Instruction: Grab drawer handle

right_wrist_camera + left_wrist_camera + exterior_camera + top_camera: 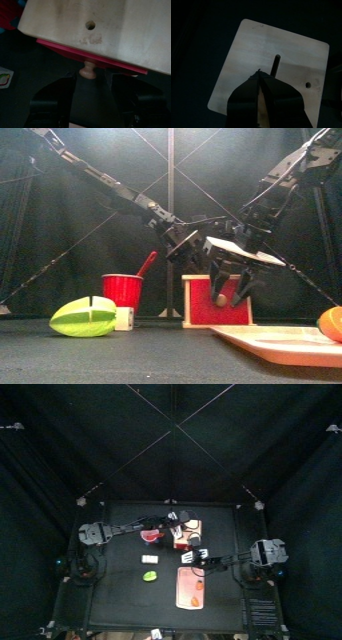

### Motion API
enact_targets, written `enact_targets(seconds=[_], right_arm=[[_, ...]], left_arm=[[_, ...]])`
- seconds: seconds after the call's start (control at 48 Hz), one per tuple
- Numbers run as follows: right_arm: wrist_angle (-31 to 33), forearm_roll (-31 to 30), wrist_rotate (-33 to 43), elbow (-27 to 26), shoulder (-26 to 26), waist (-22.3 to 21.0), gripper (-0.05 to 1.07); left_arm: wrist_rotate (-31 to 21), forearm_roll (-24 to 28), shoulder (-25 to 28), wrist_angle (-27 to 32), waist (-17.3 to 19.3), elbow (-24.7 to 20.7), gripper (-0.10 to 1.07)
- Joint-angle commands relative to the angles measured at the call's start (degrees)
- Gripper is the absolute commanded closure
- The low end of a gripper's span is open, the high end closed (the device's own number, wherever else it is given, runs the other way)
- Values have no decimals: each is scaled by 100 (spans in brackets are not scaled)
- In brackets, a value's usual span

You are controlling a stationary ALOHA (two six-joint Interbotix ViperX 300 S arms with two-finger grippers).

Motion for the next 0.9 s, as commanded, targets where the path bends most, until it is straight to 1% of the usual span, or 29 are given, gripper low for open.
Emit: enact_targets(seconds=[0.0, 0.271, 0.354, 0.458, 0.688, 0.792, 0.875], right_arm=[[62, 0, 26, -158, -53, -26, 18], [105, 9, -18, -334, 141, -97, 19], [97, 18, 0, -343, 167, -114, 21], [97, 18, 26, -352, 167, -114, 27], [97, 26, 26, -360, 167, -123, 49], [97, 26, 0, -360, 167, -114, 53], [97, 26, -26, -360, 176, -97, 54]], left_arm=[[-9, 9, 9, 62, 0, -18, 48], [-9, 9, 9, 62, 0, -9, 48], [-9, 9, 9, 70, 0, 0, 48], [-9, 9, 9, 70, 0, 0, 48], [-9, 9, 9, 70, -9, -9, 48], [-9, 9, 18, 70, 0, 0, 48], [-9, 9, 9, 70, -9, 0, 48]])
